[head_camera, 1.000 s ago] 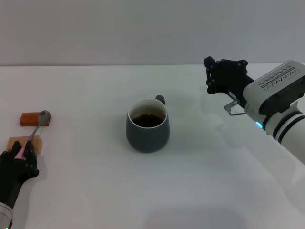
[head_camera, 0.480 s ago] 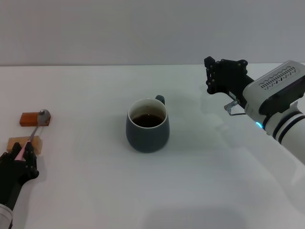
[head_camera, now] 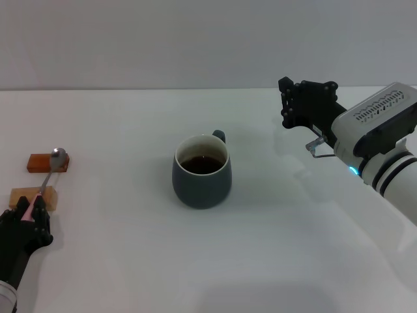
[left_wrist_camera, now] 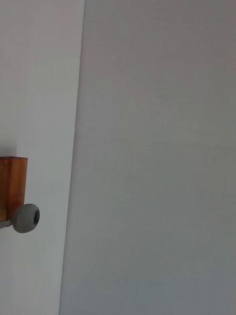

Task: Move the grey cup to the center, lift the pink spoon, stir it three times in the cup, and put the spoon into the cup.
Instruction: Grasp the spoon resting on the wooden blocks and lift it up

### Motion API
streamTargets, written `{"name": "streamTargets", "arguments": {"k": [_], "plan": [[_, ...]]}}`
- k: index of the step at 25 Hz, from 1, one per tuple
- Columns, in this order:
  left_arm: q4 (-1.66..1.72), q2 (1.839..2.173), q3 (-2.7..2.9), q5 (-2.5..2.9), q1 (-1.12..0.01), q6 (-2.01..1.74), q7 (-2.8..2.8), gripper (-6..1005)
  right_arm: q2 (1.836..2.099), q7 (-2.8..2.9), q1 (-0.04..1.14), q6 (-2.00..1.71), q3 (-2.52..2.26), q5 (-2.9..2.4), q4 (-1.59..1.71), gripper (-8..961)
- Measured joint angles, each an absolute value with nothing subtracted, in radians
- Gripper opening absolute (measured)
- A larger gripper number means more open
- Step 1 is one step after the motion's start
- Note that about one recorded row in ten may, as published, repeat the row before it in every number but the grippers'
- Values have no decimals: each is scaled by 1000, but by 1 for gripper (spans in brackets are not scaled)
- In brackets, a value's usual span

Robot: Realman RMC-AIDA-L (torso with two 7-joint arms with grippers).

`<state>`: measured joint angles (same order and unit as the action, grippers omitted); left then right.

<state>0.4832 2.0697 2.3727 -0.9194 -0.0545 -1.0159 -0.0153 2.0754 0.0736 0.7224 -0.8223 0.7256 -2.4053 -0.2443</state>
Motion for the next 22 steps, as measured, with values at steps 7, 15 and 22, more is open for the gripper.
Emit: {"name": "streamTargets", "arguments": {"k": [7, 15, 22], "plan": [[485, 2069, 2373, -922, -53, -1017, -14, 247, 2075, 74, 721, -822, 726, -2405, -247, -1], [485, 2069, 2373, -920, -55, -1016, -14, 248, 2075, 74, 721, -822, 726, -2405, -247, -1], [488, 2069, 2375, -919, -61, -1014, -13, 249, 2075, 74, 722, -822, 726, -2405, -246, -1]]}}
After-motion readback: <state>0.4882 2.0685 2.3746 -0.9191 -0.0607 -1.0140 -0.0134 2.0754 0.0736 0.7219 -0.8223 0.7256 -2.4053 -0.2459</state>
